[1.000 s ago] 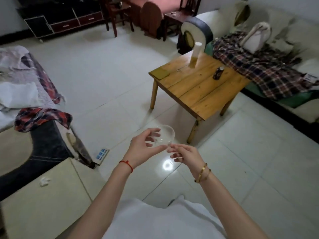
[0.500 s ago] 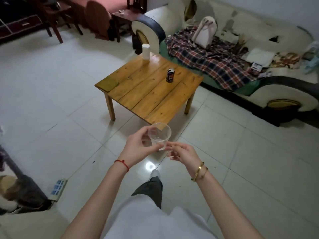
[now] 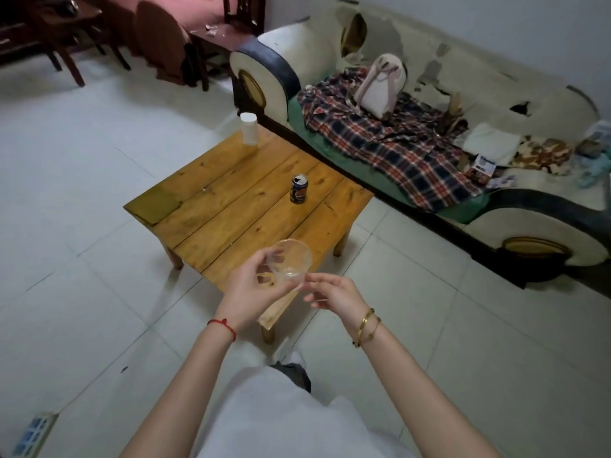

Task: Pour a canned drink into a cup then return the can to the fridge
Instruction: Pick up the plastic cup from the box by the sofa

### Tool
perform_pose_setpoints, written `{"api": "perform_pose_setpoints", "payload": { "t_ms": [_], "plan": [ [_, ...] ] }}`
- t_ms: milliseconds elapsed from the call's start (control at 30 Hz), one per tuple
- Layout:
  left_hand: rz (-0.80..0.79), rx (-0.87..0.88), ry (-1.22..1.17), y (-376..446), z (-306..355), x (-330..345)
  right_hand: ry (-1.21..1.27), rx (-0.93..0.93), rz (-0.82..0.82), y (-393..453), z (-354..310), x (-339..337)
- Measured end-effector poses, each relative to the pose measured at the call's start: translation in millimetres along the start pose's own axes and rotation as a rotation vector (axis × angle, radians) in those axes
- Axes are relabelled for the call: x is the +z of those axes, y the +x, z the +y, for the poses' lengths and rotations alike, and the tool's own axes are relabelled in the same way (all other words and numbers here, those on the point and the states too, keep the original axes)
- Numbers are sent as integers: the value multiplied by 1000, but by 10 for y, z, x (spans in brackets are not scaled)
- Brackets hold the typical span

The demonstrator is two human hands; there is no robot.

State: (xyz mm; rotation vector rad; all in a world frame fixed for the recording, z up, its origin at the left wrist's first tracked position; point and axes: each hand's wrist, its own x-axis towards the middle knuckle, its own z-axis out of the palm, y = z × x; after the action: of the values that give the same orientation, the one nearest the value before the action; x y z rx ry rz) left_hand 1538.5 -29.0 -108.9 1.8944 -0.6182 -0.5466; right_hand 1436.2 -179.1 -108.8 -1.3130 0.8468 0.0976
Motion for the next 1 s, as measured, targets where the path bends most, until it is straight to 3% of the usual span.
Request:
{"api": "perform_pose_setpoints", "payload": {
  "t_ms": [233, 433, 767, 1000],
  "plan": [
    [102, -42, 38, 878, 141, -51, 4, 12, -107, 840, -675, -159],
    [220, -122, 43, 1289, 81, -25, -73, 36, -223, 1452, -844, -199],
    [527, -287, -16, 2088, 214, 413, -240, 44, -441, 2647, -1366, -733],
    [798, -391, -126, 2606, 431, 790, -534, -111, -306, 3797, -1835, -1330]
  ]
}}
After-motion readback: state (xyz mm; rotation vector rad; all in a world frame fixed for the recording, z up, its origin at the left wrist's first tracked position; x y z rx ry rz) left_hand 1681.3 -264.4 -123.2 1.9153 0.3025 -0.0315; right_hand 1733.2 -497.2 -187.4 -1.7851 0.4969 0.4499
